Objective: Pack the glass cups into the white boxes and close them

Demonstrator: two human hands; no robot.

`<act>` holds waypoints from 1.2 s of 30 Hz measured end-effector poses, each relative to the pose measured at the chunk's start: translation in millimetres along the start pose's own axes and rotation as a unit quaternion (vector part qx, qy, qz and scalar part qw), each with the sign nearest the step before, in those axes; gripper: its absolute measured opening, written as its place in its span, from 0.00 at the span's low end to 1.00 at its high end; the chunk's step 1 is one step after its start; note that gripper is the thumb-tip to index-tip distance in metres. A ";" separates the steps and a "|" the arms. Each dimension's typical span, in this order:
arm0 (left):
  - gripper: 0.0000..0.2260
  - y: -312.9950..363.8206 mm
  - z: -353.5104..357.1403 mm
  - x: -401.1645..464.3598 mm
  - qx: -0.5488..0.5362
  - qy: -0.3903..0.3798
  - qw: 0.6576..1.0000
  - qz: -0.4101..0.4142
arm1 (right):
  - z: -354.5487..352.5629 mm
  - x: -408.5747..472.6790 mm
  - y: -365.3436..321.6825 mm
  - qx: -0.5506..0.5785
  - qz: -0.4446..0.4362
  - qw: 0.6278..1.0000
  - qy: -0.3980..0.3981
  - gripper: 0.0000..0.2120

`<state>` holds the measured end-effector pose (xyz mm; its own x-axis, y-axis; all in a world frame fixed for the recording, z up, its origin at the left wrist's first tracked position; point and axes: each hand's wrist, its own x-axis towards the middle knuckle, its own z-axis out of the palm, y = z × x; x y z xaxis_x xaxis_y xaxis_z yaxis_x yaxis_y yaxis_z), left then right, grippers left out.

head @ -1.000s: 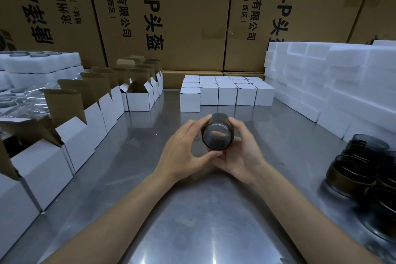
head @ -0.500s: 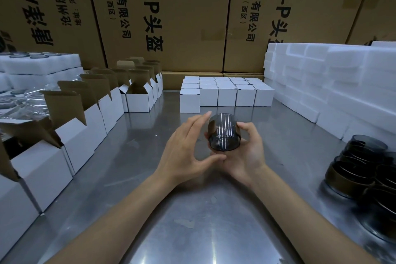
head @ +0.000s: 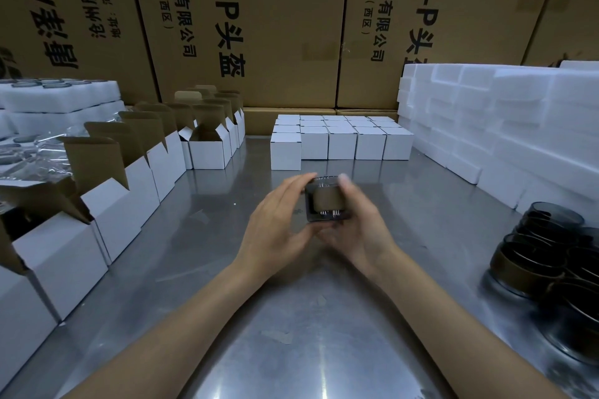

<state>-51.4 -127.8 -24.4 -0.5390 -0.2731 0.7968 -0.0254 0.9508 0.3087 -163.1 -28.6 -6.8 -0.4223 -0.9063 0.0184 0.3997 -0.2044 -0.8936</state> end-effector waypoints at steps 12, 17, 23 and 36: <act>0.42 0.4 -1.4 1.4 -0.057 -0.015 0.996 -0.069 | 3.1 0.1 0.9 0.019 -0.052 0.997 0.048 0.32; 0.40 2.7 -1.4 1.5 -0.021 -0.024 0.999 -0.037 | 0.5 2.3 4.1 0.011 -0.072 0.994 0.086 0.31; 0.28 1.2 -1.4 2.6 -0.039 0.026 0.998 -0.050 | -3.0 4.4 0.7 0.032 -0.002 0.999 0.007 0.30; 0.43 1.2 -3.0 1.8 -0.084 -0.024 0.989 -0.121 | -1.5 1.8 -0.2 0.035 -0.059 0.996 0.050 0.34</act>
<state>-49.8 -127.5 -21.0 -0.5729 -0.4790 0.6651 -0.0212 0.8198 0.5722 -165.1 -29.6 -7.2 -0.5480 -0.8332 0.0736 0.3959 -0.3359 -0.8546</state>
